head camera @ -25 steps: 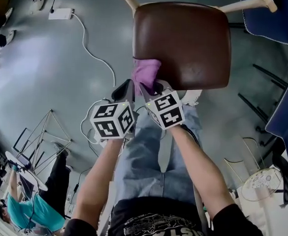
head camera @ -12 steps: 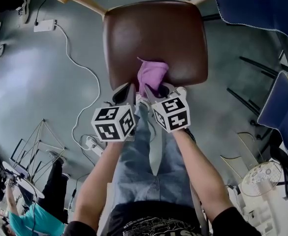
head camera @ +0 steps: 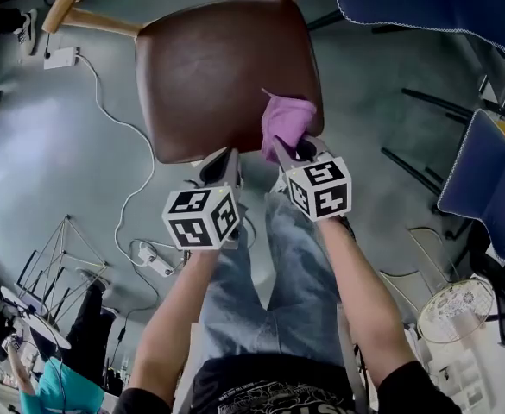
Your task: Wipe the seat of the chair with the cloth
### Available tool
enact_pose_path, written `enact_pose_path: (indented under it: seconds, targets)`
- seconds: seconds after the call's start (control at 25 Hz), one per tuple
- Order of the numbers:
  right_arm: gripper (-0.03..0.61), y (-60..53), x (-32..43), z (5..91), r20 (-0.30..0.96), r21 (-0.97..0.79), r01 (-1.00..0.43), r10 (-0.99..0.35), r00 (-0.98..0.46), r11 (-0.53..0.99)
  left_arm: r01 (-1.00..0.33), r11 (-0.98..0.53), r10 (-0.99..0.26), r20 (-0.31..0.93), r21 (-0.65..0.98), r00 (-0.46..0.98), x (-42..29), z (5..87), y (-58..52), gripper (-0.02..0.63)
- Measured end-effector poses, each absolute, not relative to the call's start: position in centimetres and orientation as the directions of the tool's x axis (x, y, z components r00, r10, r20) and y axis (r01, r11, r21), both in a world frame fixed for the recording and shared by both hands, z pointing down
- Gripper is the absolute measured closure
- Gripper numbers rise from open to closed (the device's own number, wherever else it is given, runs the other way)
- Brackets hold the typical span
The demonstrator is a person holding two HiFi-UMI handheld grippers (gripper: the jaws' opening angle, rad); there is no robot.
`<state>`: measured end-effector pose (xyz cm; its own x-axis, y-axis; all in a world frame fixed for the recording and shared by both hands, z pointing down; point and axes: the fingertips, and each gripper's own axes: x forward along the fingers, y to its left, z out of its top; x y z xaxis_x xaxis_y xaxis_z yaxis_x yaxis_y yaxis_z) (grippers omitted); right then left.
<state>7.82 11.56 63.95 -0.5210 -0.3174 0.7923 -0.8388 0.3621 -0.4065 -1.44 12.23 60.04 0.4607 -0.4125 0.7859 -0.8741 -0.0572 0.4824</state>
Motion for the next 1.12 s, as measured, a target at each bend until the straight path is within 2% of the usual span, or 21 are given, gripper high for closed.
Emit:
enact_pose_path:
  seconds: [0.32, 0.68, 1.12]
  targets:
    - [0.515, 11.1, 14.4, 63.3, 0.832, -0.342, -0.868, -0.314, -0.458, 0.36, -0.868, -0.053, -0.422, 0.777, 0.493, 0.467, 2.9, 59.4, 12.1, 0.62]
    - [0.515, 9.5, 9.2, 53.3, 0.751, -0.365, -0.765, -0.318, -0.578, 0.53, -0.88, -0.063, -0.513, 0.741, 0.471, 0.433, 1.9, 50.7, 9.4, 0.621]
    - [0.515, 5.6, 6.2, 36.9, 0.594, -0.323, -0.707, -0.447, -0.669, 0.629, -0.89, -0.053, -0.659, 0.654, 0.453, 0.371, 0.8, 37.0, 7.9, 0.621]
